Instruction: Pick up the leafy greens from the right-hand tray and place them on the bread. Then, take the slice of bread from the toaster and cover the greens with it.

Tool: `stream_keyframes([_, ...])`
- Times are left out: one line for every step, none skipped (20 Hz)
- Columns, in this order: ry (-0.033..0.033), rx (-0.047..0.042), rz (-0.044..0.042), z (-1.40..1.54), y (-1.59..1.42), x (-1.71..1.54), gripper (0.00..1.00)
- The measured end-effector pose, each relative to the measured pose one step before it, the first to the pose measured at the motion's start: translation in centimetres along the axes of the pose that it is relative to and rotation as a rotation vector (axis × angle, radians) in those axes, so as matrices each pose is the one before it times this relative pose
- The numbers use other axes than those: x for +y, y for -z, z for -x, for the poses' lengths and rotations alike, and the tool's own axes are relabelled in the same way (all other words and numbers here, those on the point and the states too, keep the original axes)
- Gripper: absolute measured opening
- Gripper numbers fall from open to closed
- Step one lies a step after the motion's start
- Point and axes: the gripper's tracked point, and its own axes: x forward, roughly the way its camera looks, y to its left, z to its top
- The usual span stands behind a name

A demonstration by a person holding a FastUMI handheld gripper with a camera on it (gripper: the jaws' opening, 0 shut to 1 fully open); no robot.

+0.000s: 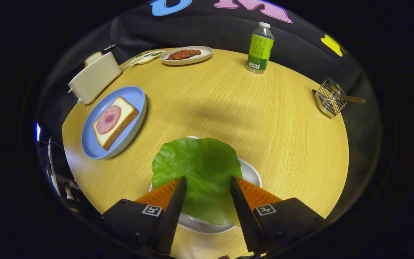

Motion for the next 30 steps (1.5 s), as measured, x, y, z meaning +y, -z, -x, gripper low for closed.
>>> stream_keyframes([0.00527,0.00302,0.00158,-0.061,0.010,-0.104,0.76])
stream_keyframes([0.00281,-0.00417,0.00285,-0.118,0.115,-0.033,0.75])
stream_keyframes([0.00259,-0.00003,0.00481,0.030,0.040,0.014,0.73])
stream_keyframes([-0.00318,-0.00648,0.00298,0.031,-0.115,0.279,0.73])
stream_keyframes([-0.00246,-0.00271,0.00521,0.065,0.091,0.231,0.67])
stream_keyframes([0.00112,-0.00043,0.00776,0.005,0.027,0.407,0.53])
stream_keyframes([-0.00298,-0.00250,0.01077,0.023,-0.030,0.441,0.38])
stream_keyframes([0.00439,-0.00019,0.01051,-0.001,0.039,0.240,0.24])
stream_keyframes([0.00455,0.00341,0.00055,0.131,-0.009,0.045,0.17])
stream_keyframes([0.00112,0.00607,-0.01099,0.190,0.126,0.161,0.10])
stream_keyframes([-0.00275,-0.00468,-0.01518,0.303,-0.134,0.123,0.10])
stream_keyframes([0.00255,-0.00559,-0.01696,0.404,-0.181,-0.053,0.10])
stream_keyframes([0.00408,-0.00734,-0.02147,0.508,-0.206,-0.098,0.10])
stream_keyframes([0.00563,-0.01129,-0.02410,0.669,-0.287,-0.119,0.10])
stream_keyframes([0.00285,-0.01233,-0.02404,0.665,-0.335,-0.025,0.10])
stream_keyframes([0.00623,-0.01436,-0.01833,0.806,-0.365,0.118,0.10])
stream_keyframes([0.00526,-0.01582,-0.01191,0.908,-0.519,0.138,0.10])
stream_keyframes([0.00495,-0.01542,-0.01159,0.809,-0.528,0.275,0.10])
stream_keyframes([0.00251,-0.01590,-0.01005,0.906,-0.558,0.446,0.09])
stream_keyframes([-0.00300,-0.01837,-0.00672,0.872,-0.702,0.758,0.10])
stream_keyframes([-0.00627,-0.01510,-0.00445,0.724,-0.729,0.827,0.10])
stream_keyframes([-0.01056,-0.01514,-0.00298,0.704,-0.773,1.011,0.10])
stream_keyframes([-0.01473,-0.01463,-0.00178,0.626,-0.913,1.175,0.10])
stream_keyframes([-0.01548,-0.01435,0.00188,0.397,-0.894,1.314,0.09])
stream_keyframes([-0.01737,-0.01325,0.00500,0.409,-1.040,1.440,0.09])
stream_keyframes([-0.01784,-0.01081,0.00449,0.099,-0.919,1.459,0.09])
stream_keyframes([-0.01875,-0.00939,0.00263,-0.038,-0.905,1.499,0.09])
stream_keyframes([-0.02077,-0.00666,-0.00213,-0.209,-0.811,1.522,0.09])
stream_keyframes([-0.02468,-0.00506,-0.00591,-0.337,-0.717,1.553,0.10])
stream_keyframes([-0.02357,-0.00106,-0.00775,-0.570,-0.497,1.509,0.09])
